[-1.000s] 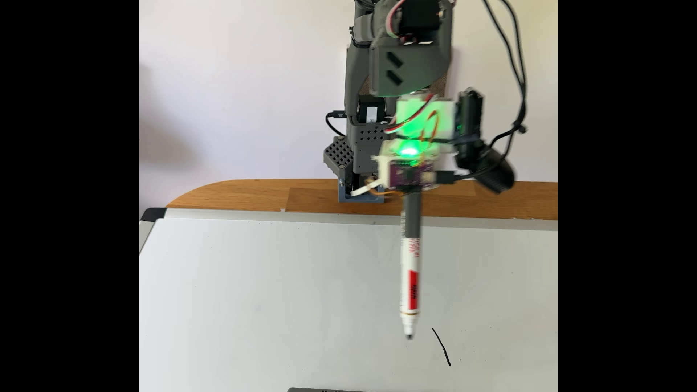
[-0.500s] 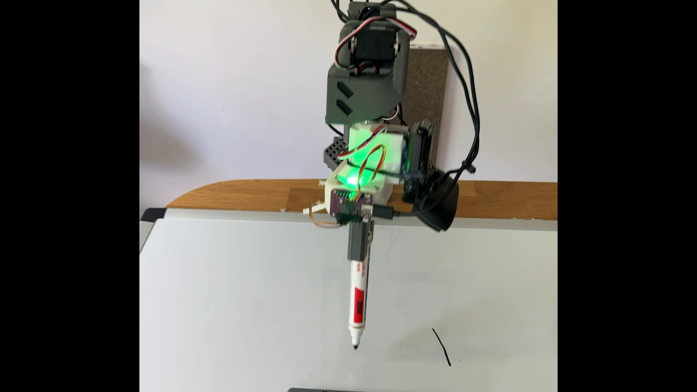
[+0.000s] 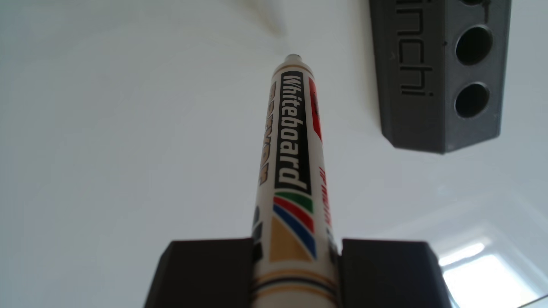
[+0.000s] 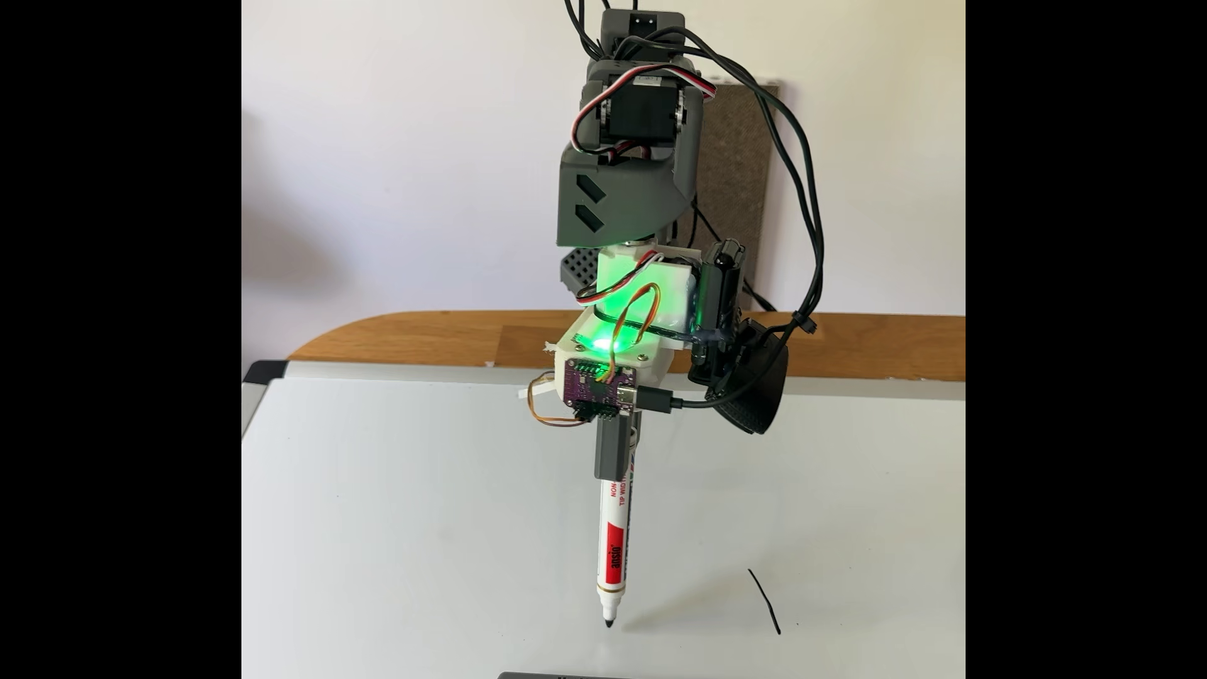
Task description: Draw a face
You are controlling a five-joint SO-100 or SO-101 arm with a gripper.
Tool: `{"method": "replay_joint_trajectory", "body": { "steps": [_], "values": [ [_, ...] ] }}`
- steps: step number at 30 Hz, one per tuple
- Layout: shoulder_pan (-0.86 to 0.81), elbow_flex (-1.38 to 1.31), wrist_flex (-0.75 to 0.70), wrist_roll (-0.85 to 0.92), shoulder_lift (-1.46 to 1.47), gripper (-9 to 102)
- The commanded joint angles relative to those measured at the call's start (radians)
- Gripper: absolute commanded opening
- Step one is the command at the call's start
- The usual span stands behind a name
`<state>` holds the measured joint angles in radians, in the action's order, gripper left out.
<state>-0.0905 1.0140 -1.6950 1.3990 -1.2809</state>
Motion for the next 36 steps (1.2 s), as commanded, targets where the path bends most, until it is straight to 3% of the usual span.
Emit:
{"method": "replay_joint_trajectory", "body": {
  "steps": [1,26,36],
  "values": [
    [-0.020,-0.008,0.005,-0.008,-0.017,-1],
    [-0.031,0.081,0.002,-0.005,-0.031,-1],
    [-0.034,0.080,-0.089,-0.002,-0.083,-1]
  ]
}}
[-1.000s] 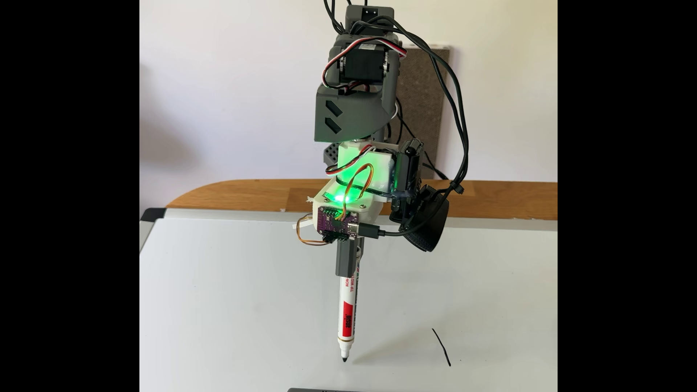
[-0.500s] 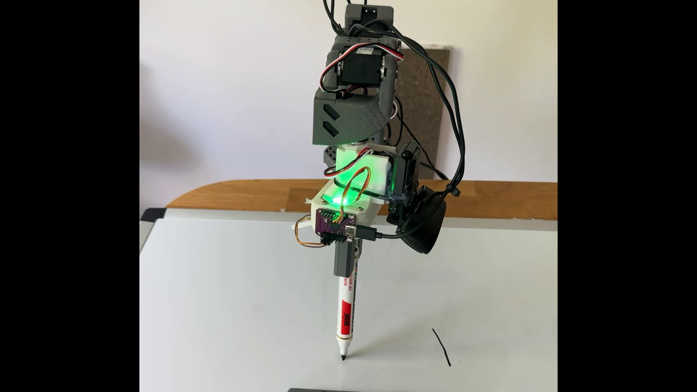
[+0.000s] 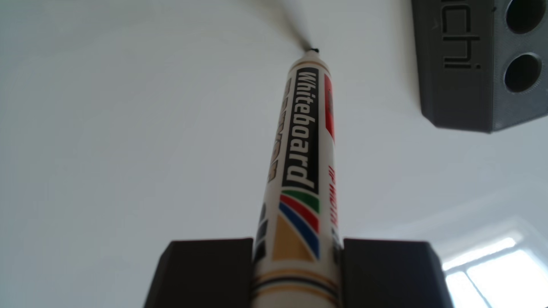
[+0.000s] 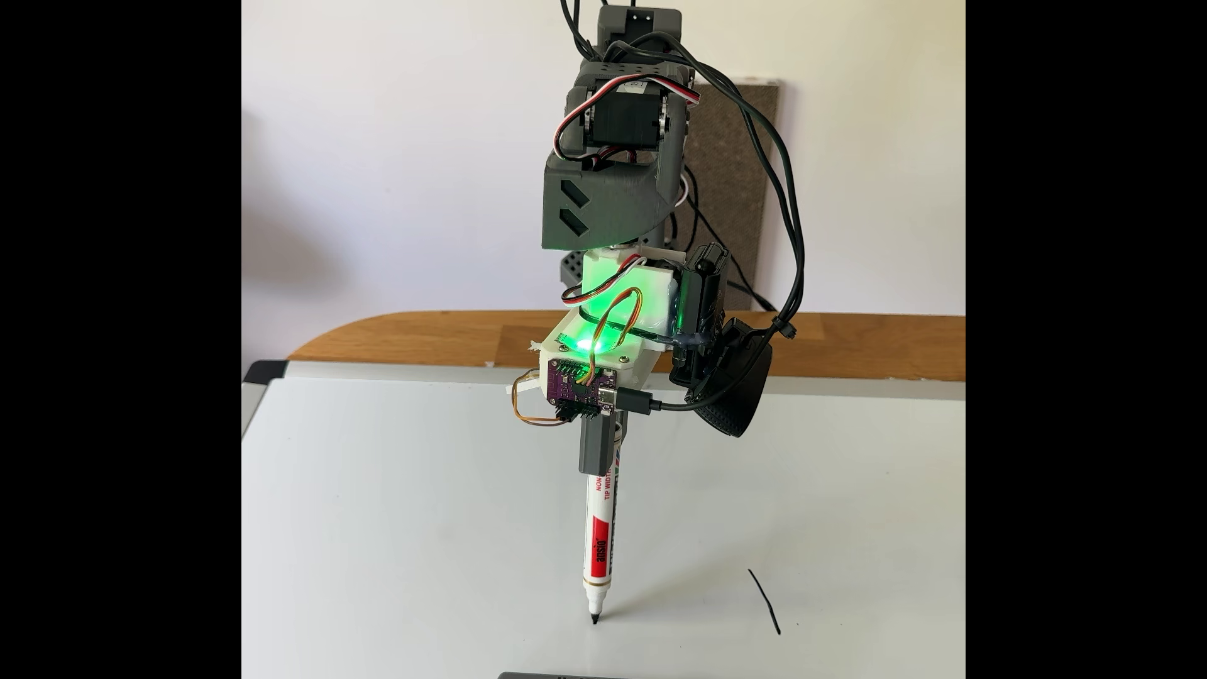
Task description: Draw a face
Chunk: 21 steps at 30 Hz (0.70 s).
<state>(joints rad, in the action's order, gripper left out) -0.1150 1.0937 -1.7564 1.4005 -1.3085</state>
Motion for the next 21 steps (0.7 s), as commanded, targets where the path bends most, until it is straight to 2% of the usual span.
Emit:
{"method": "replay_joint_trajectory", "body": {
  "steps": [1,21],
  "values": [
    [-0.012,0.000,-0.034,-0.002,-0.063,-1],
    [-0.008,0.084,-0.052,-0.011,-0.227,-1]
  ]
}}
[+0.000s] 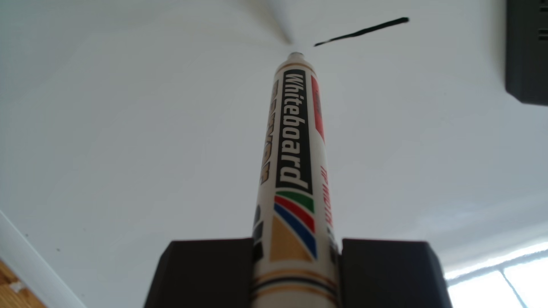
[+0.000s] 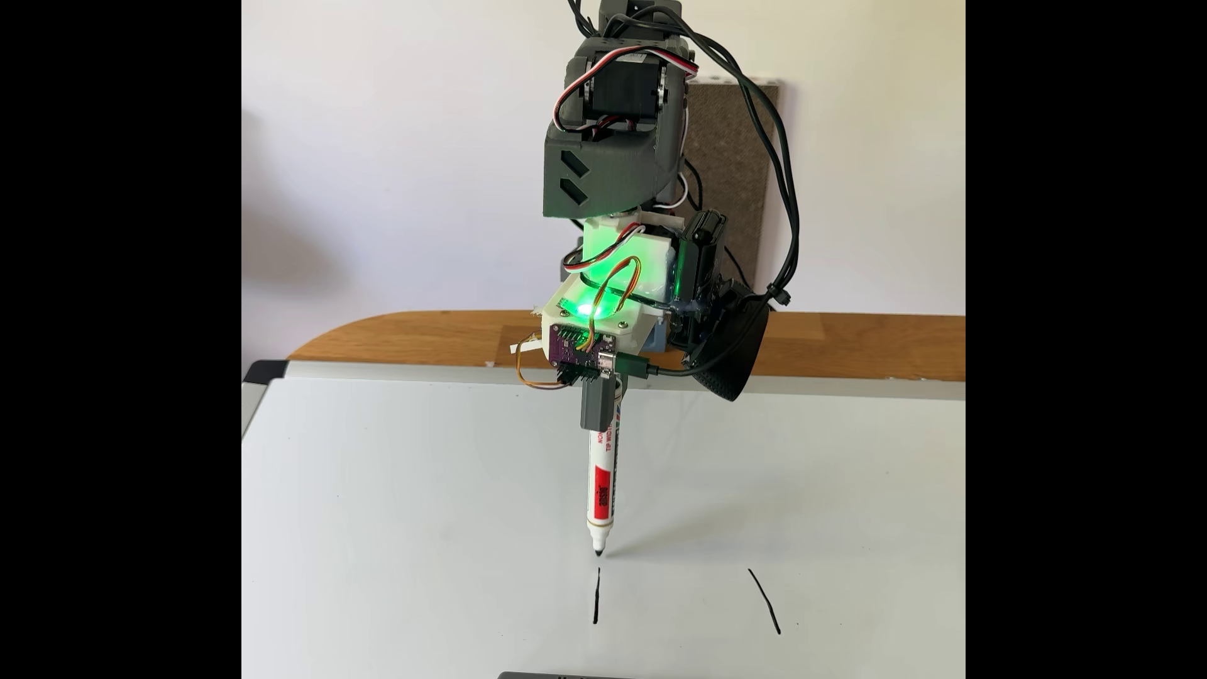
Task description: Draw a face
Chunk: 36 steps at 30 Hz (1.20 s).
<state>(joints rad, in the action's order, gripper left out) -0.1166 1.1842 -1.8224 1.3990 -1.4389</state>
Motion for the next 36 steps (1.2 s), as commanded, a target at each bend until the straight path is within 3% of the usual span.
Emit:
{"method": "replay_joint_trajectory", "body": {
  "steps": [1,7,19,27,36],
  "values": [
    [-0.003,-0.012,0.012,-0.009,-0.104,-1],
    [0.067,-0.015,0.009,-0.135,-0.239,-1],
    [0.417,0.164,0.005,-0.973,-0.518,-1],
    [0.557,0.400,0.031,-1.081,-0.660,-1],
    [0.552,0.603,0.227,-1.118,-0.781,-1]
  ]
}}
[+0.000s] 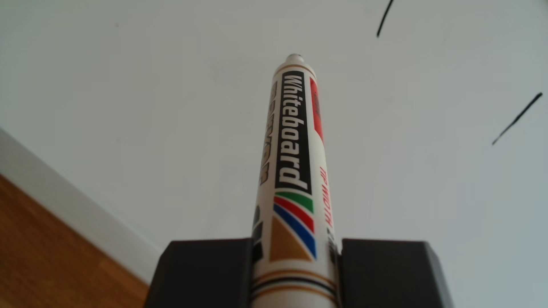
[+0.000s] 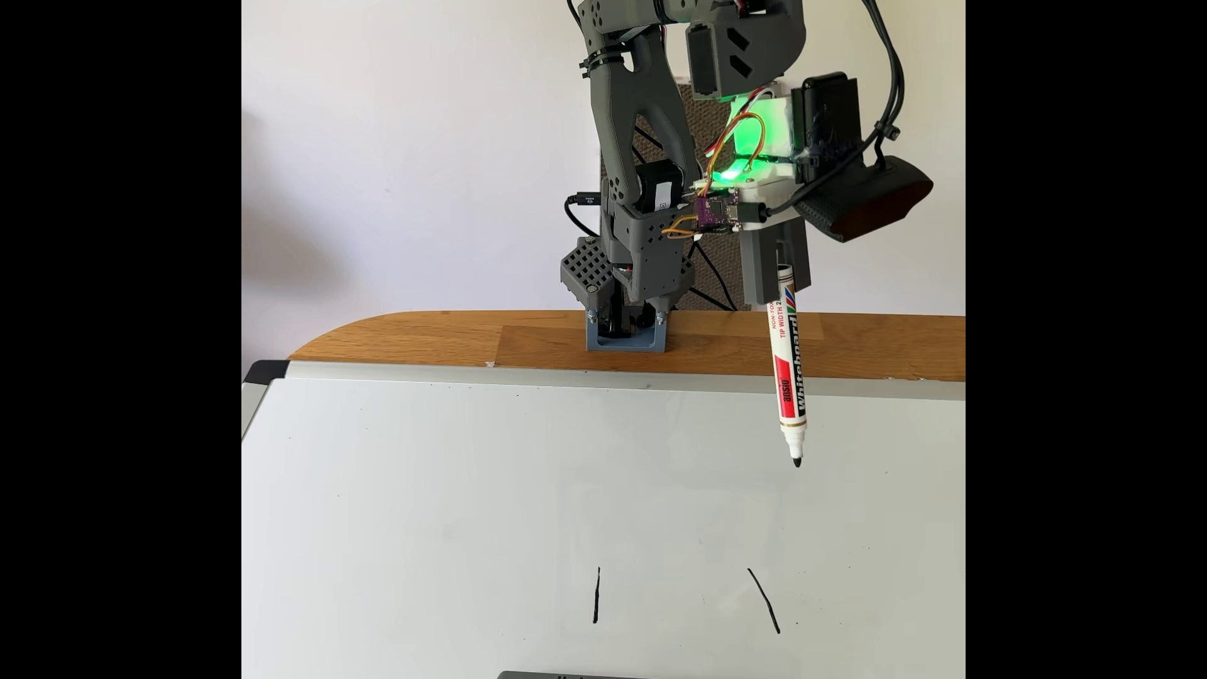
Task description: Draw a face
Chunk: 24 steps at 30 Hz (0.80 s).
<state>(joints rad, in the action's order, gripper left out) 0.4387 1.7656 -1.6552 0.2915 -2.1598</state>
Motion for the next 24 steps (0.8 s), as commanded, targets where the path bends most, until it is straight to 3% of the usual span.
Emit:
{"method": "replay_joint_trajectory", "body": {
  "steps": [1,13,24],
  "values": [
    [-0.003,0.044,0.081,-0.014,-0.063,-1],
    [-0.031,0.239,0.265,-0.015,-0.060,-1],
    [-0.009,0.272,0.282,-0.017,-0.040,-1]
  ]
}}
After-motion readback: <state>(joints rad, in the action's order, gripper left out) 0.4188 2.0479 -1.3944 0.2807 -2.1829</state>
